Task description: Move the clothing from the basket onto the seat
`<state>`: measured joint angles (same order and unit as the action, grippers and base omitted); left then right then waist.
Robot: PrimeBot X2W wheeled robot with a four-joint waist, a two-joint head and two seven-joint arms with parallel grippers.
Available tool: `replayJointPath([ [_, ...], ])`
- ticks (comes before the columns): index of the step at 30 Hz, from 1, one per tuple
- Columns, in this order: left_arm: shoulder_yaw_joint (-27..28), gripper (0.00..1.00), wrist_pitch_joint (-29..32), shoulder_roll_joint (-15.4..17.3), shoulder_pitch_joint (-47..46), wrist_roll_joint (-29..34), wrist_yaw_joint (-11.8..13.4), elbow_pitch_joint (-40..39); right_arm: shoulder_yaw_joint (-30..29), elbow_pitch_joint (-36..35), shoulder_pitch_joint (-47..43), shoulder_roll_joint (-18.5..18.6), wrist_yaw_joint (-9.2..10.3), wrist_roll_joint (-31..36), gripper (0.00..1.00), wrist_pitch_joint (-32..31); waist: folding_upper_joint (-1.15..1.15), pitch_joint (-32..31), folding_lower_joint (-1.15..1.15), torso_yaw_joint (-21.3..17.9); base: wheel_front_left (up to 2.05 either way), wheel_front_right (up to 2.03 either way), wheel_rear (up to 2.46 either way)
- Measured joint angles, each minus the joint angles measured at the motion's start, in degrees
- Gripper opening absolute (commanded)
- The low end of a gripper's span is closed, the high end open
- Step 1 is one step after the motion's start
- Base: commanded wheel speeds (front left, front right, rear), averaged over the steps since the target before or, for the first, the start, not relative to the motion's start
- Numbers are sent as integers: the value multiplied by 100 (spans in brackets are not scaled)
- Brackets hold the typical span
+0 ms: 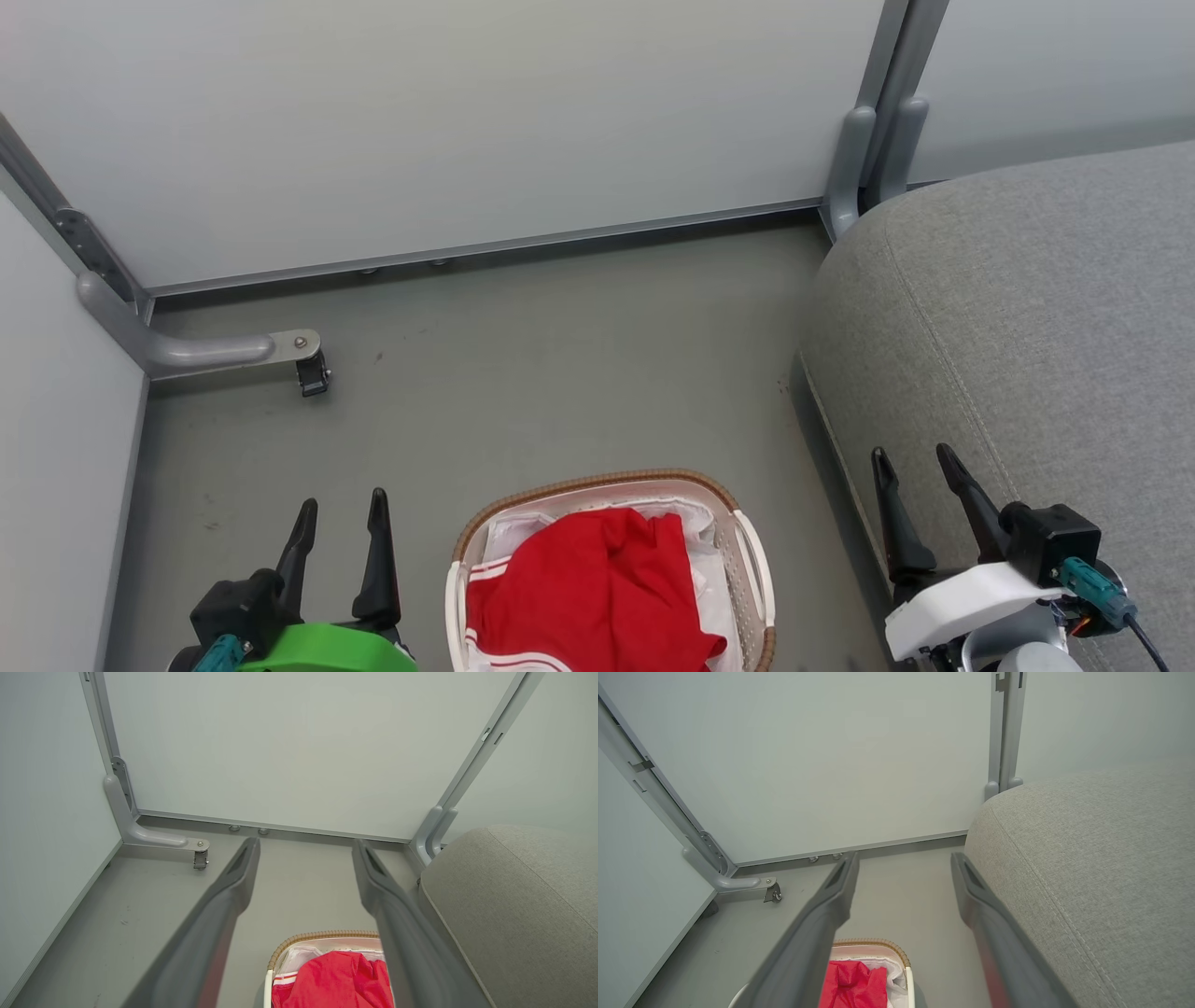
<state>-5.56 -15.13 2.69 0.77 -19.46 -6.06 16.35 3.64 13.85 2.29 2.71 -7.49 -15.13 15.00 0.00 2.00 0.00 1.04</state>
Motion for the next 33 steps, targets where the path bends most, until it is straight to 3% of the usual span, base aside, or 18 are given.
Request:
replayJointPath([
  [10,-60,100,0,-1,-57,-35,-5,11,-21,-37,25,0,0,0,100,0,0,152,0,2,0,0,0],
  [18,-250,100,-1,2,-695,154,-59,180,-158,-156,321,0,0,43,100,0,0,538,0,-11,0,0,0],
  [33,-1575,100,-3,1,-2669,610,-126,2047,-695,-714,1665,5,0,67,100,2,0,2032,0,-162,0,0,0],
])
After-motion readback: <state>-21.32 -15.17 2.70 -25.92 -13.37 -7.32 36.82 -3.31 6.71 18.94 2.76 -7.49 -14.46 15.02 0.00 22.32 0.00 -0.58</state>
